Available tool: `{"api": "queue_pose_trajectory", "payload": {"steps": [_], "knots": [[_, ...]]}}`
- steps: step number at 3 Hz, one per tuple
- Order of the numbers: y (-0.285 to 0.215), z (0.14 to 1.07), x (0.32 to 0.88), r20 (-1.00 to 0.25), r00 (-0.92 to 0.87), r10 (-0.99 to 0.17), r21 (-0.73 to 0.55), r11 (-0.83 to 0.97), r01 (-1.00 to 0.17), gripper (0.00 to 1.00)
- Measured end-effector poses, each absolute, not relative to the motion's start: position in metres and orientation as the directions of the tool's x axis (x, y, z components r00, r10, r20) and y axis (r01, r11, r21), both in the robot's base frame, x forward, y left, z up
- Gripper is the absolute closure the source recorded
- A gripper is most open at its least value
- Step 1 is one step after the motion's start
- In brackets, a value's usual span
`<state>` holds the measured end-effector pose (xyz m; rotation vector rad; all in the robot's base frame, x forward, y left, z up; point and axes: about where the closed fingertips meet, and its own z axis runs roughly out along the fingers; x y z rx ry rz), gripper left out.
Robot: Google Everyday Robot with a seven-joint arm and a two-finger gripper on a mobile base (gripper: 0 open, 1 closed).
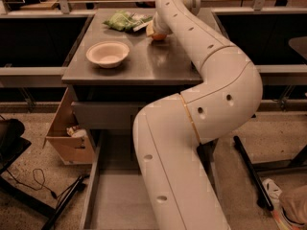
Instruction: Pick orange from middle drawer and place on counter
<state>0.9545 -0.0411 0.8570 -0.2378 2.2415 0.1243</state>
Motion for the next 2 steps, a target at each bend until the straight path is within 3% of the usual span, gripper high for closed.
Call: {"api": "queue_pose_trajectory", "payload": {"steps": [2], "knots": [[-0.0411,0.8570,0.9545,-0.777,-0.616,-0.128,0.008,0.977,-0.213,0.13]]}}
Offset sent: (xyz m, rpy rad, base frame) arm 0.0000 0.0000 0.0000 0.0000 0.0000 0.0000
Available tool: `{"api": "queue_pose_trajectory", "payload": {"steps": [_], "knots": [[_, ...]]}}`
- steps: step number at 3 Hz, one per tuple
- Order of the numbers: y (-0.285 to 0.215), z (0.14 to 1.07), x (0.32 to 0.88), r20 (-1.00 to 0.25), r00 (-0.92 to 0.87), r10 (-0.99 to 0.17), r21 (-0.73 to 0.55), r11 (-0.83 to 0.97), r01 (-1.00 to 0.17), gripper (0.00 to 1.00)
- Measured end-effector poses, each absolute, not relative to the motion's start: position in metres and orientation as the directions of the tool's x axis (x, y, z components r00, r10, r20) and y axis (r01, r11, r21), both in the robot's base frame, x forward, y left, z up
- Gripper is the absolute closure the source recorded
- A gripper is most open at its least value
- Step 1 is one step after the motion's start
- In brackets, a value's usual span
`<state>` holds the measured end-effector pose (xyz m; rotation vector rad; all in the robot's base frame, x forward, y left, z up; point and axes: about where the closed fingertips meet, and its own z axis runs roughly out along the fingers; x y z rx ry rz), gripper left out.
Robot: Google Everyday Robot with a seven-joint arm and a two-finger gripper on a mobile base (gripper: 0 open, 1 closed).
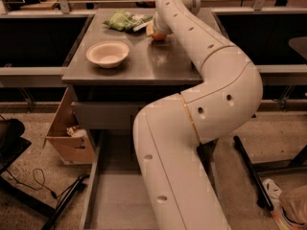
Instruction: Pick orange from middle drawer and place on counter
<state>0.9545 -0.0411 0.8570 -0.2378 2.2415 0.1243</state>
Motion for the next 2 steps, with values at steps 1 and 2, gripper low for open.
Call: {"api": "queue_pose_trajectory", "payload": {"steps": [1,2], "knots": [[-0.0411,0.8569,0.9545,-0.777,-0.616,-0.128,0.008,0.977,-0.213,0.00],[-0.0411,0.8569,0.9545,-0.777,-0.616,-0.128,0.008,0.977,-0.213,0.00]]}}
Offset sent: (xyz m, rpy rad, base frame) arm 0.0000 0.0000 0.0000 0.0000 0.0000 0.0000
